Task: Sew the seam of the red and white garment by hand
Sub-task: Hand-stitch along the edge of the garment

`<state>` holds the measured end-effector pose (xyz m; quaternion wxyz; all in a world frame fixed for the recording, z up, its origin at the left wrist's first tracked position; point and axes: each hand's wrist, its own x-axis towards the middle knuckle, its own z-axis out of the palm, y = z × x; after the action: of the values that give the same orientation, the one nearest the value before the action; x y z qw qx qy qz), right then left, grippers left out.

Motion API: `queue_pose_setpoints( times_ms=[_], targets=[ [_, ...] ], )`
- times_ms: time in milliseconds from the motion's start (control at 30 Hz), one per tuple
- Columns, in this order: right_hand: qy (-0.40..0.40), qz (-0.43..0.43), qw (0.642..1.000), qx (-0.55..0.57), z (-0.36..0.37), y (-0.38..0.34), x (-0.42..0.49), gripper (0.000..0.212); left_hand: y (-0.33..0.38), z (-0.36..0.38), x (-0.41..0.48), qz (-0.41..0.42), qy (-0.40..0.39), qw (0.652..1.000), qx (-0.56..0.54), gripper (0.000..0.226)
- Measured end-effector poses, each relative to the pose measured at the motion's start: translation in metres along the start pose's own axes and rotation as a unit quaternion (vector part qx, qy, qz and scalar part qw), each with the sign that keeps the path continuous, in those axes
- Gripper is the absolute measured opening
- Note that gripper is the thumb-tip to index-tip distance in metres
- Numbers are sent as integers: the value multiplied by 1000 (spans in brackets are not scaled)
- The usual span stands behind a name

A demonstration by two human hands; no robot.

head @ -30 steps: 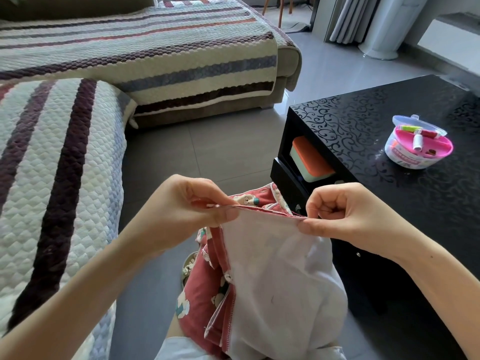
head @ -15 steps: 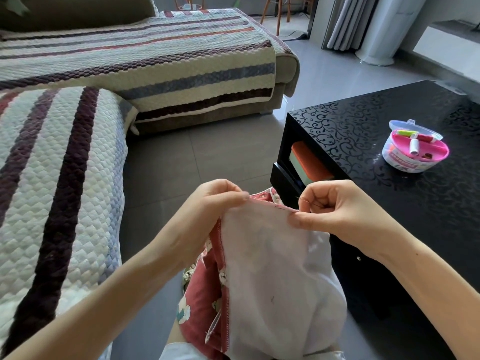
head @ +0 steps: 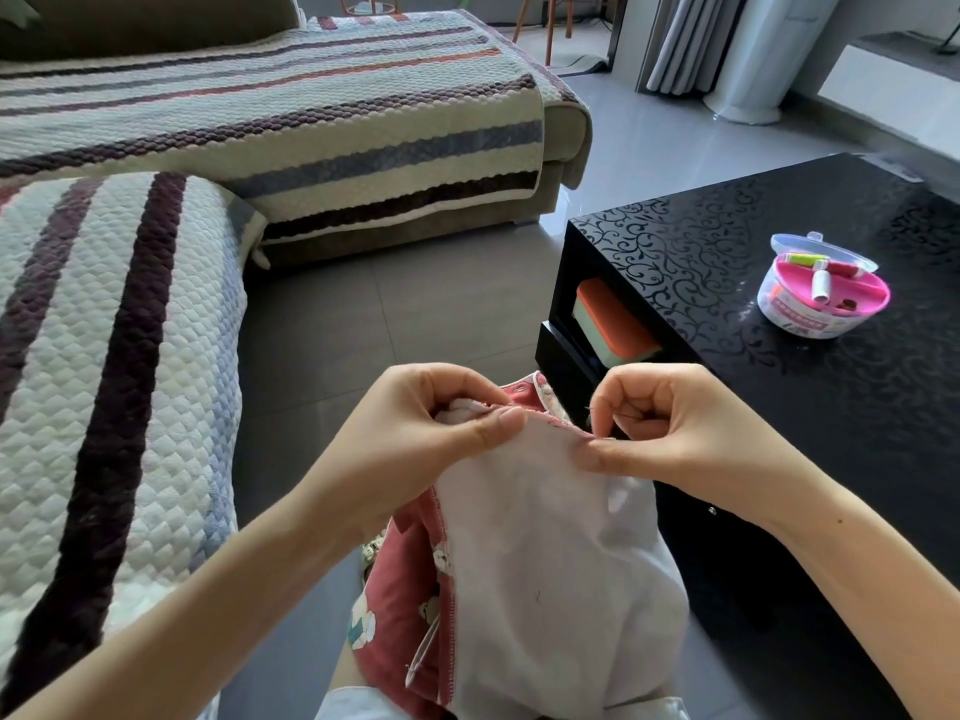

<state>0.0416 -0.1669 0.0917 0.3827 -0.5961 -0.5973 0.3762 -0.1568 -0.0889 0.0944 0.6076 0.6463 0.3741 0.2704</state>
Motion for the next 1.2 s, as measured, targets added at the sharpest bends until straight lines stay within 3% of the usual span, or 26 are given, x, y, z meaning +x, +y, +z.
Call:
queue_pose_setpoints(
  times_ms=[167,333,500,733,933,1200],
  targets=[
    [-21,-29,998,42,5,-5,4,31,2,-1,-2,35,-12,999,21,15],
    [-15,-39,996,81,10,-9,7,2,1,-5,-2,54,-15,997,51,16],
    [14,-50,994,92,10,-8,5,10,2,-8,-2,82,33,991,101,21],
    [56,-28,994,87,12,-6,1,15,-2,-16,2,135,28,980,143,9],
    [92,-36,992,74,17,-9,-3,18,1,-6,0,177,57,938,294,9],
    [148,-41,987,57,24,-11,-4,19,2,10,2,79,88,979,169,23]
  ],
)
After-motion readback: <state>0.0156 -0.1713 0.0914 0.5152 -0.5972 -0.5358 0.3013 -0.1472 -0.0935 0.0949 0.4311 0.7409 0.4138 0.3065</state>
